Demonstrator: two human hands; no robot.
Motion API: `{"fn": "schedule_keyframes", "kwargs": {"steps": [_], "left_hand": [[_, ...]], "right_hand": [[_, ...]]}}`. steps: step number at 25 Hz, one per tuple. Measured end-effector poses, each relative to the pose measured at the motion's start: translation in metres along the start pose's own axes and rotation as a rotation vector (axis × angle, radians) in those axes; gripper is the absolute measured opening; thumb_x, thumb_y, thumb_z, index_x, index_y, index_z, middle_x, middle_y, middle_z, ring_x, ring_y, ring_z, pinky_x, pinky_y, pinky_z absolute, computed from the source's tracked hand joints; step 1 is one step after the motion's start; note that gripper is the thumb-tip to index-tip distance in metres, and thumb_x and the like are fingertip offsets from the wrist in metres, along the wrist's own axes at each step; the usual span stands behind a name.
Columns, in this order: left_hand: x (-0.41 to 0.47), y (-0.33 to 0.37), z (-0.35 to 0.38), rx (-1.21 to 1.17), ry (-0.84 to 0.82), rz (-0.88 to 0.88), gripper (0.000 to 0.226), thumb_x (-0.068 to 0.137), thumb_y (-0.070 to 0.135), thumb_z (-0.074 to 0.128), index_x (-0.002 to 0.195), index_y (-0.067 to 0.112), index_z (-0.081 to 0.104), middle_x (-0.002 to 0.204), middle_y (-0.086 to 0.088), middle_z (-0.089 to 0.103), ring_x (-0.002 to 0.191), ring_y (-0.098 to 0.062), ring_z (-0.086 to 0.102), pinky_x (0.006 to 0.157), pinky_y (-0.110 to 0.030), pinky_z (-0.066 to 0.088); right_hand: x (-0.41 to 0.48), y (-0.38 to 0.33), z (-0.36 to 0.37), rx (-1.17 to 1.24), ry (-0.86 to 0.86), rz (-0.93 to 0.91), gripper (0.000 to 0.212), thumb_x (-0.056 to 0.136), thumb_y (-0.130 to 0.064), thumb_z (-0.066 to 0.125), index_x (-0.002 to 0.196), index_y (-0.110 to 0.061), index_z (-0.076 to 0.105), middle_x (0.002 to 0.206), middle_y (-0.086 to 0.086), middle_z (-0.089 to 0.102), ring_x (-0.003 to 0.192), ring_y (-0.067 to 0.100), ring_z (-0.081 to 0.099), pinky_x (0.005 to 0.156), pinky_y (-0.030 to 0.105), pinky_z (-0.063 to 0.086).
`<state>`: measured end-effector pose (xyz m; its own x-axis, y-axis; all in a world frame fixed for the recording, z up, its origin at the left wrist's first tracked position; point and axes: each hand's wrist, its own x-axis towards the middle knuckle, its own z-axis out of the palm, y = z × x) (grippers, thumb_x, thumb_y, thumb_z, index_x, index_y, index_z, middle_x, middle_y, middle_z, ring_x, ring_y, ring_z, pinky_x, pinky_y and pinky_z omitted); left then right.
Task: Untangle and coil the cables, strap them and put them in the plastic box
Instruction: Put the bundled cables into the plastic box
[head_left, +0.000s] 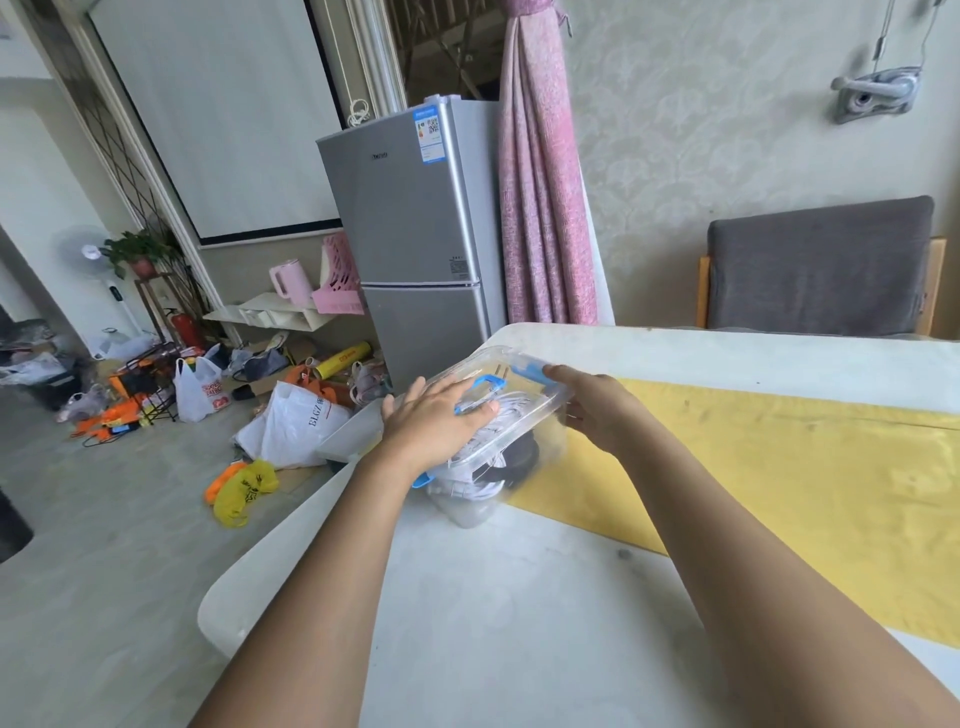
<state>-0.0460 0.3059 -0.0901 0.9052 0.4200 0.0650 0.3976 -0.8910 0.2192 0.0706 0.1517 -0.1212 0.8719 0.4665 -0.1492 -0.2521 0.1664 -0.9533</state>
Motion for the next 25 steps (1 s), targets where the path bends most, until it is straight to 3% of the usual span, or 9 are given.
{"fn": "schedule_keyframes", "kwargs": {"steps": [2, 5, 9, 11, 14, 17, 19, 23, 25], "left_hand": [[0.0, 0.002, 0.003, -0.023, 0.045, -0.029, 0.056, 0.092, 0.066, 0.03, 0.142, 0.042, 0.035, 0.155, 0.017, 0.024, 0.146, -0.015, 0.007, 0.116, -0.049, 0.001], [-0.001, 0.001, 0.008, -0.156, 0.162, -0.113, 0.037, 0.095, 0.05, 0.04, 0.129, 0.039, 0.05, 0.148, 0.016, 0.036, 0.145, -0.016, 0.011, 0.115, -0.05, 0.004], [-0.01, -0.002, 0.015, -0.46, 0.407, -0.157, 0.032, 0.091, 0.022, 0.052, 0.122, 0.024, 0.06, 0.137, 0.005, 0.049, 0.136, -0.019, 0.03, 0.113, -0.04, 0.022], [-0.015, -0.001, 0.015, -0.575, 0.458, -0.264, 0.043, 0.09, 0.02, 0.054, 0.133, 0.017, 0.051, 0.144, -0.002, 0.041, 0.135, -0.025, 0.032, 0.114, -0.043, 0.023], [-0.026, -0.005, 0.017, -0.669, 0.384, -0.317, 0.064, 0.087, 0.025, 0.064, 0.144, 0.019, 0.035, 0.154, 0.0, 0.022, 0.139, -0.023, 0.029, 0.116, -0.044, 0.018], [-0.037, -0.021, 0.029, -1.039, 0.371, -0.39, 0.094, 0.071, 0.029, 0.082, 0.148, 0.022, 0.028, 0.156, -0.002, 0.012, 0.141, -0.017, 0.024, 0.111, -0.035, 0.029], [-0.038, -0.019, 0.034, -1.25, 0.401, -0.428, 0.106, 0.062, 0.025, 0.083, 0.15, 0.022, 0.024, 0.158, -0.003, 0.011, 0.141, -0.018, 0.028, 0.111, -0.038, 0.033], [-0.036, 0.005, 0.027, -0.994, 0.642, -0.188, 0.069, 0.085, -0.012, 0.047, 0.146, 0.018, 0.034, 0.159, -0.003, 0.011, 0.146, -0.017, 0.013, 0.118, -0.035, 0.019], [-0.037, 0.007, 0.028, -0.823, 0.611, -0.049, 0.066, 0.084, -0.02, 0.036, 0.139, 0.015, 0.045, 0.158, -0.001, 0.019, 0.147, -0.016, 0.005, 0.12, -0.038, 0.008]], "right_hand": [[-0.001, -0.002, 0.0, 0.01, 0.003, -0.091, 0.016, 0.089, -0.007, 0.06, 0.105, -0.008, 0.063, 0.09, 0.007, 0.066, 0.078, 0.019, 0.061, 0.077, 0.03, 0.052], [0.0, -0.003, 0.001, -0.069, 0.042, -0.207, 0.029, 0.086, 0.001, 0.058, 0.113, -0.008, 0.064, 0.088, 0.003, 0.065, 0.08, 0.019, 0.059, 0.085, 0.032, 0.05], [0.004, -0.003, 0.003, -0.307, 0.108, -0.33, 0.027, 0.083, 0.001, 0.055, 0.096, -0.018, 0.069, 0.09, 0.004, 0.067, 0.079, 0.017, 0.059, 0.084, 0.034, 0.051], [0.004, -0.005, 0.003, -0.312, 0.119, -0.332, 0.028, 0.082, 0.002, 0.055, 0.095, -0.019, 0.069, 0.091, 0.004, 0.067, 0.079, 0.017, 0.059, 0.086, 0.034, 0.051], [0.002, -0.002, 0.001, -0.263, 0.104, -0.31, 0.027, 0.084, 0.003, 0.053, 0.101, -0.012, 0.069, 0.088, 0.001, 0.066, 0.077, 0.015, 0.058, 0.083, 0.031, 0.05], [0.0, -0.001, 0.001, -0.267, 0.067, -0.334, 0.027, 0.086, 0.001, 0.054, 0.105, -0.011, 0.069, 0.084, -0.003, 0.065, 0.079, 0.014, 0.058, 0.082, 0.027, 0.048], [0.001, -0.002, -0.001, -0.269, 0.061, -0.342, 0.026, 0.087, 0.0, 0.054, 0.102, -0.014, 0.068, 0.086, -0.004, 0.065, 0.081, 0.013, 0.059, 0.082, 0.026, 0.048], [0.002, -0.001, -0.002, -0.245, 0.049, -0.351, 0.026, 0.09, -0.001, 0.053, 0.108, -0.011, 0.067, 0.085, -0.007, 0.065, 0.072, 0.003, 0.057, 0.068, 0.012, 0.045], [0.003, 0.001, -0.001, -0.25, 0.055, -0.356, 0.027, 0.09, -0.003, 0.052, 0.11, -0.012, 0.068, 0.086, -0.008, 0.065, 0.071, 0.0, 0.057, 0.065, 0.009, 0.044]]}}
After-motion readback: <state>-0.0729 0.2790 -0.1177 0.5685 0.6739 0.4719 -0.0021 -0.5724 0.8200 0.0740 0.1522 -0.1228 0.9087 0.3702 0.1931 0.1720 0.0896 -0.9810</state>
